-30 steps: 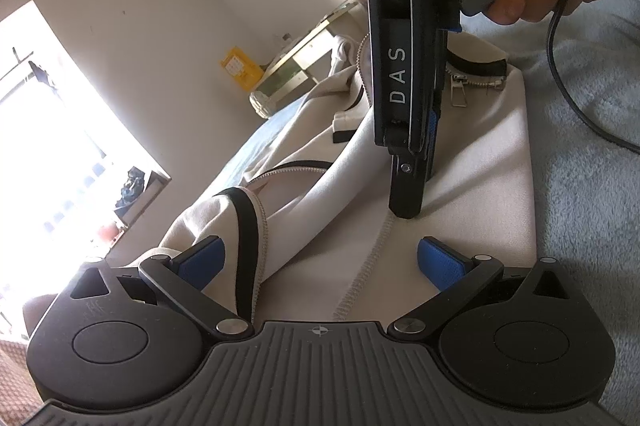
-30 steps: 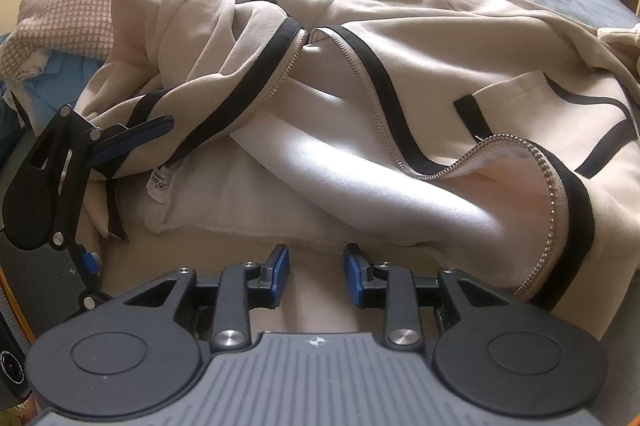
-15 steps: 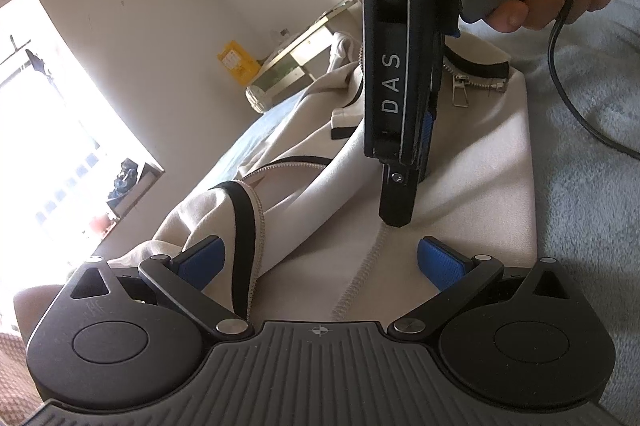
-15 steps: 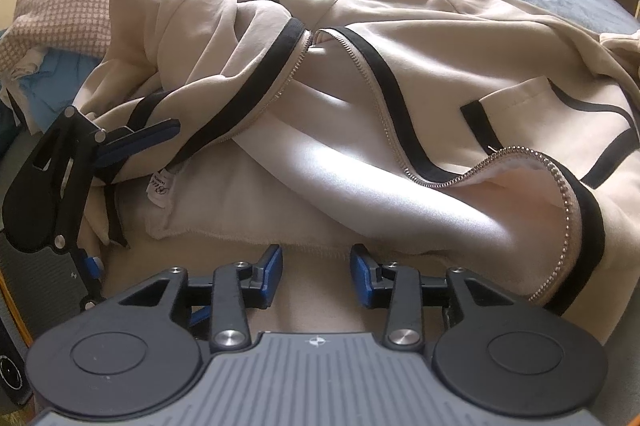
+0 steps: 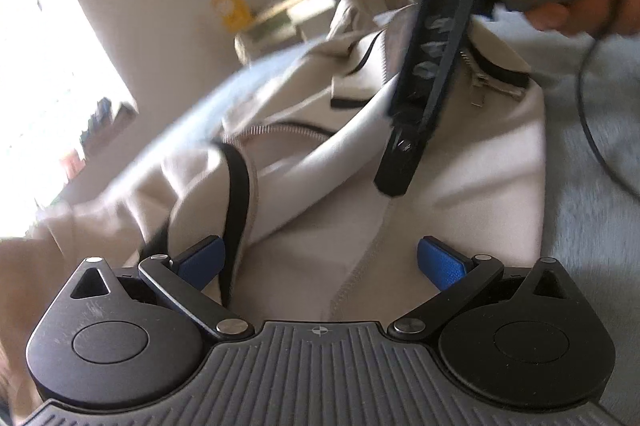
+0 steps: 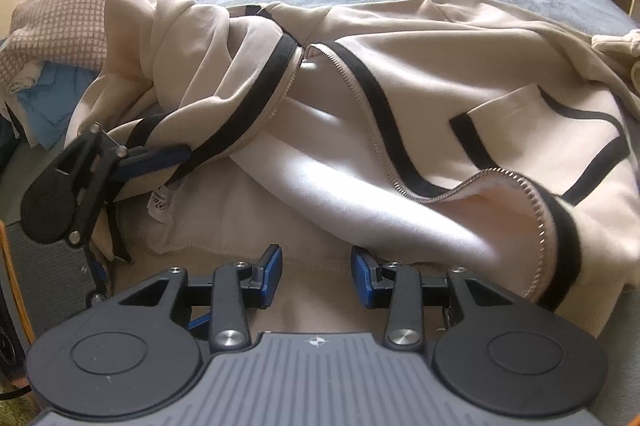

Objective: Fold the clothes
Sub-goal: 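Lift both tools off the hoodie and pull back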

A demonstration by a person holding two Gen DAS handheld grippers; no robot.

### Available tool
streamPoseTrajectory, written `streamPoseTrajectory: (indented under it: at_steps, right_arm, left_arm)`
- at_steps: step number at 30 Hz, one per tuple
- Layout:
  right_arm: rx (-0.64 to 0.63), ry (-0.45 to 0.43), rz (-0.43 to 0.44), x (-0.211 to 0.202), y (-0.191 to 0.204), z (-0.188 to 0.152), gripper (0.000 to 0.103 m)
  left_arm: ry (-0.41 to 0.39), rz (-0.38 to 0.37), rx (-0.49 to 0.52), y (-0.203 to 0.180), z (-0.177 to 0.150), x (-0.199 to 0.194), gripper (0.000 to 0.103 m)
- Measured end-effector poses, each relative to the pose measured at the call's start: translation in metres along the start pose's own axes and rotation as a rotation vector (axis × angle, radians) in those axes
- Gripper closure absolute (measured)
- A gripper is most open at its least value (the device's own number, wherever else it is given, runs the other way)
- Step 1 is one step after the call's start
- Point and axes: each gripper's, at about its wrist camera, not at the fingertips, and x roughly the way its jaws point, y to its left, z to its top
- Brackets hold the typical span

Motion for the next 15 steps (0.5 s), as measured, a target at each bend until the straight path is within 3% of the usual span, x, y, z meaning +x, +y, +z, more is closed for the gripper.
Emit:
streamPoseTrajectory:
  at_steps: [4, 8, 11, 15]
  right_arm:
    - [0.008, -0.008, -0.003, -0.006, -0.002, 0.005, 0.062]
    - [-0.004, -0.036, -0.009, -0.018, -0.001, 0.012, 0.062]
    - [-0.004, -0.076, 0.004, -0.029, -0.001, 0.02, 0.062]
    - [0.015, -0.131, 0.032, -0.042, -0.001, 0.032, 0.062]
  left_arm:
    - [0.072, -0.101, -0.193, 0.029, 0.009, 0.003, 0.0]
    - [-0.007, -0.105, -0.311, 0.043, 0.013, -0.021, 0.0]
    - [-0.128, -0.088, -0.389, 0.059, 0.017, -0.044, 0.0]
    - [-0.262, -0.009, -0.501, 0.081, 0.018, -0.072, 0.0]
